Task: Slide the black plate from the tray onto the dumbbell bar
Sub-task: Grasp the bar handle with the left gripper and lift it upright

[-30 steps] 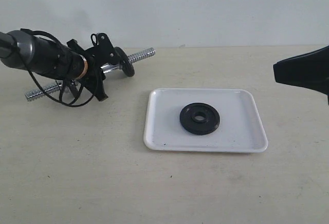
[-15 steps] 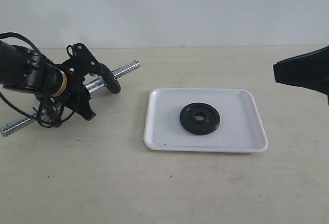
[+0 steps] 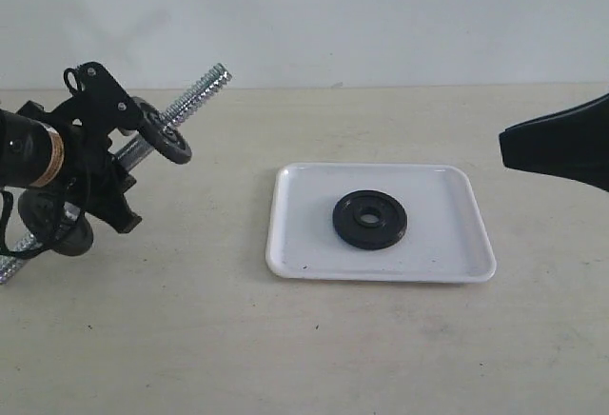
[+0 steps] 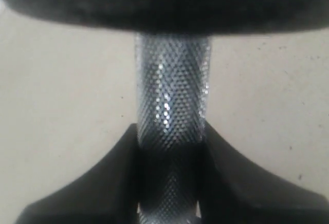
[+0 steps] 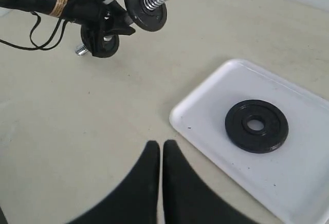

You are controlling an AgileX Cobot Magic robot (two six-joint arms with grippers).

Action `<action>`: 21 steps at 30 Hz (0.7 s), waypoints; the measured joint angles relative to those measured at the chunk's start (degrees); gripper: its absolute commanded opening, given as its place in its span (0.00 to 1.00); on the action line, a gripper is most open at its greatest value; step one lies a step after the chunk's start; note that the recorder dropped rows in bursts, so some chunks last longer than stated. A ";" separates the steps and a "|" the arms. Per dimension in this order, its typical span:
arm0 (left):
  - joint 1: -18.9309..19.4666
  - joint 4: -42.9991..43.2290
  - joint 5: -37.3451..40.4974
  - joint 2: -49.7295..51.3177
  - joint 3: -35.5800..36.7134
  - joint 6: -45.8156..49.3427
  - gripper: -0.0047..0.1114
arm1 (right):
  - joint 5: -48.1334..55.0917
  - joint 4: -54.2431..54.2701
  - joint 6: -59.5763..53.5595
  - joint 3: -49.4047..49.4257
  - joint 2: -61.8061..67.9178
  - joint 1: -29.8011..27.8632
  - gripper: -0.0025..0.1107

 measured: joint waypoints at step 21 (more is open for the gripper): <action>-7.70 -4.28 -2.37 -0.61 4.88 -2.23 0.08 | -3.39 -1.71 -0.11 0.00 0.00 0.00 0.02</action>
